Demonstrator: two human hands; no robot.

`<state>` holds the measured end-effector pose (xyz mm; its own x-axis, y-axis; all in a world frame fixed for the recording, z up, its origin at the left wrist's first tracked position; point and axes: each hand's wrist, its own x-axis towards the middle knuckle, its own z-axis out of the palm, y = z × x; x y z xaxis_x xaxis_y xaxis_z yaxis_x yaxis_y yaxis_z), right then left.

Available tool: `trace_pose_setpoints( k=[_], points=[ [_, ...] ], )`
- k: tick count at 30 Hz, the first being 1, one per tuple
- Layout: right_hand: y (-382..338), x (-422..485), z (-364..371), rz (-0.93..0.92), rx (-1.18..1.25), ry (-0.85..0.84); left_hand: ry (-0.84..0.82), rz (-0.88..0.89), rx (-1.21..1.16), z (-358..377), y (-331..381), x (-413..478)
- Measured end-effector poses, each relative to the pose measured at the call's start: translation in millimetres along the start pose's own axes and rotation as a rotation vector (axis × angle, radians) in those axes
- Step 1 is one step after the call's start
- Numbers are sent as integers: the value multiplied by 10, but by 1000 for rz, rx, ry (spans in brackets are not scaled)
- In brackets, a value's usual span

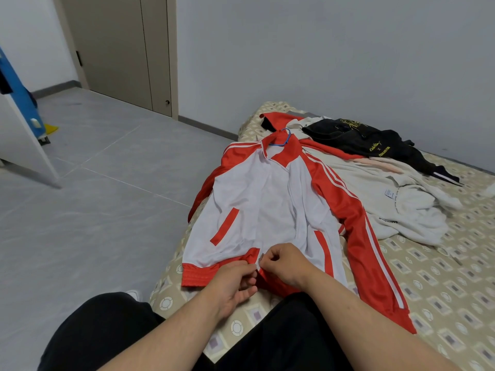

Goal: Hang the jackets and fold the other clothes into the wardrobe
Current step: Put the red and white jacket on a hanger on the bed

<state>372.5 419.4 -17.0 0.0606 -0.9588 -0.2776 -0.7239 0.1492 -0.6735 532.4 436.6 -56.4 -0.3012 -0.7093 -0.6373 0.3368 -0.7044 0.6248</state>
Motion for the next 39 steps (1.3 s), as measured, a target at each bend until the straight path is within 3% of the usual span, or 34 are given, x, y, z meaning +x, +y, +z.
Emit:
trace_pose_setpoints(
  k=[5,16,23,30,35,39],
  points=[
    [-4,12,6,104,107,16,19,-2,12,-23,-18,30],
    [-39,-2,-4,62,138,-23,18,53,137,-22,-2,11],
    [-23,-5,-46,87,220,-54,-38,-2,61,-73,37,-18],
    [-36,-16,-65,87,260,-60,41,-33,68,-24,63,-44],
    [-15,1,-47,110,298,-38,86,-82,246,-31,68,-41],
    [18,58,-43,174,395,102,115,-137,439,-100,84,-15]
  ],
)
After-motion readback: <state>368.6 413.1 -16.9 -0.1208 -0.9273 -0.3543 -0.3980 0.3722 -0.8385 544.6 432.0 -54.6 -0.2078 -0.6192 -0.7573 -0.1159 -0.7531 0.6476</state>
